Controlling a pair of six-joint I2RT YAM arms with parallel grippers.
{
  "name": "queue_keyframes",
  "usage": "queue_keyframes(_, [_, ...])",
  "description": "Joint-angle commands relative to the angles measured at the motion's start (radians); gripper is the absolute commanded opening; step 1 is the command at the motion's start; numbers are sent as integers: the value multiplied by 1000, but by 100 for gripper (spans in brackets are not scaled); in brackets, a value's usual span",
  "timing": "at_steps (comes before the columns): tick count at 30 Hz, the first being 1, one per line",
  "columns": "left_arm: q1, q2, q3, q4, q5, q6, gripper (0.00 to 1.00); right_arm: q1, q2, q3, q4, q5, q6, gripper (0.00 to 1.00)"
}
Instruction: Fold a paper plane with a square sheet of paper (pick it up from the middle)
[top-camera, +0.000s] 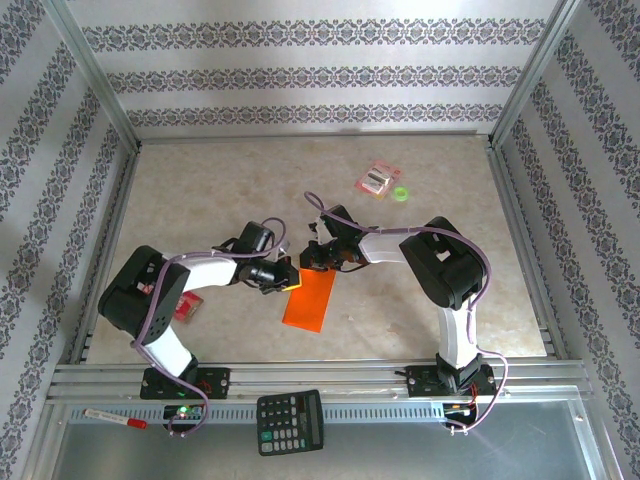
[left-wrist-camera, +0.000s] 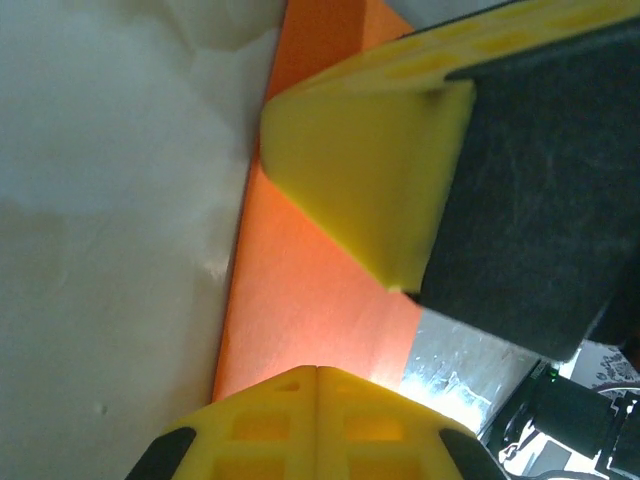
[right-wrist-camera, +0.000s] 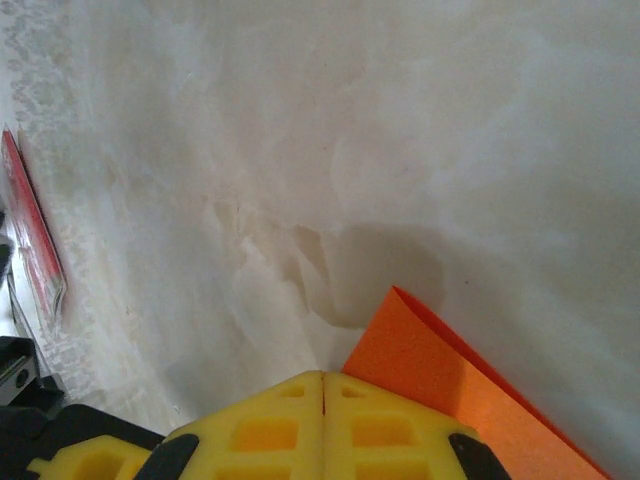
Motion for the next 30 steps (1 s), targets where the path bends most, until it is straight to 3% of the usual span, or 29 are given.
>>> queue_keyframes(1, [16, 37, 12, 43, 23, 0, 0, -15, 40, -37, -56, 58, -37, 0])
queue_keyframes(10, [22, 58, -29, 30, 45, 5, 0, -30, 49, -13, -91, 77, -56, 0])
queue_keyframes(30, [-34, -108, -232, -13, 69, -28, 0, -32, 74, 15, -118, 102, -49, 0])
